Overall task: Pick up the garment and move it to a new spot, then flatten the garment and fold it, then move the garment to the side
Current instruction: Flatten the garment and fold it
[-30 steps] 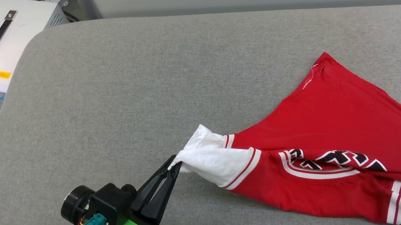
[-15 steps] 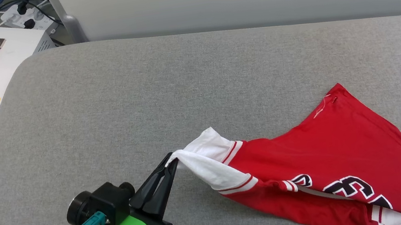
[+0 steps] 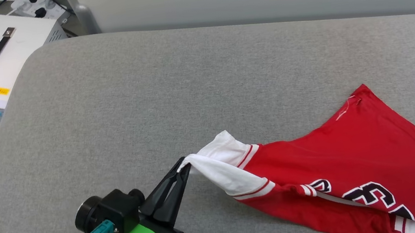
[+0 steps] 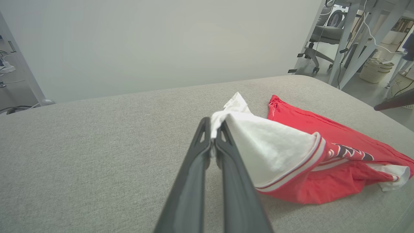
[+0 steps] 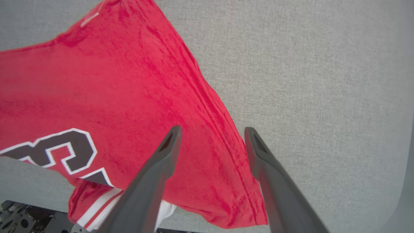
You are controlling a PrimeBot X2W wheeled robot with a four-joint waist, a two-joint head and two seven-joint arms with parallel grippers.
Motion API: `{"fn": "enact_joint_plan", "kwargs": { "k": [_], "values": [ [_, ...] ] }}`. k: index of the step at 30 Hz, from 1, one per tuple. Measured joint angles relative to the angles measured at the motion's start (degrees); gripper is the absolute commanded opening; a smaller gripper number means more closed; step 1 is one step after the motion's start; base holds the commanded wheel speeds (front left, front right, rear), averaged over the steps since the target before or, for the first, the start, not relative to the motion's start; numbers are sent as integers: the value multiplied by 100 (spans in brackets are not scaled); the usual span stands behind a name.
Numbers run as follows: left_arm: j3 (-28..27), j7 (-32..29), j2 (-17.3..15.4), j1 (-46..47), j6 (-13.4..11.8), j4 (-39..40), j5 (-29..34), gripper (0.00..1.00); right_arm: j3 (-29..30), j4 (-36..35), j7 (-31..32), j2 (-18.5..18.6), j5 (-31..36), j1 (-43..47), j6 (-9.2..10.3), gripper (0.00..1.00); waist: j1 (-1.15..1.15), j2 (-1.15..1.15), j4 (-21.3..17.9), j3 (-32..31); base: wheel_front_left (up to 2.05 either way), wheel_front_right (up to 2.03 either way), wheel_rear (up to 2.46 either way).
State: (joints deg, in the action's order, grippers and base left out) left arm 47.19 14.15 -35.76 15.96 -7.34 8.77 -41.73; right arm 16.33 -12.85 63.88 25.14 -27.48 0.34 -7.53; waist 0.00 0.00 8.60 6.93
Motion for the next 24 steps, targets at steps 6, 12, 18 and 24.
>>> {"fn": "enact_joint_plan", "kwargs": {
  "k": [6, 12, 18, 24],
  "values": [
    [45, -3, 2, 96, 54, 186, 94, 0, -700, -156, 138, 288, -104, -930, 0, 100, 0, 0, 167, 207, 0, 0, 0],
    [79, -9, 56, 281, 101, 352, 159, 0, -1298, 476, 211, 431, 80, -1803, 0, 100, 0, 0, 404, 493, 0, 0, 0],
    [133, -8, 208, 432, 186, 401, 297, 0, -1612, 1355, 164, 592, 300, -2469, 0, 100, 0, 0, 705, 797, 0, 0, 0],
    [204, -5, 338, 502, 278, 342, 346, 0, -1835, 2084, 89, 619, 535, -2778, 0, 100, 0, 0, 1012, 1057, 0, 0, 0]
  ]
}}
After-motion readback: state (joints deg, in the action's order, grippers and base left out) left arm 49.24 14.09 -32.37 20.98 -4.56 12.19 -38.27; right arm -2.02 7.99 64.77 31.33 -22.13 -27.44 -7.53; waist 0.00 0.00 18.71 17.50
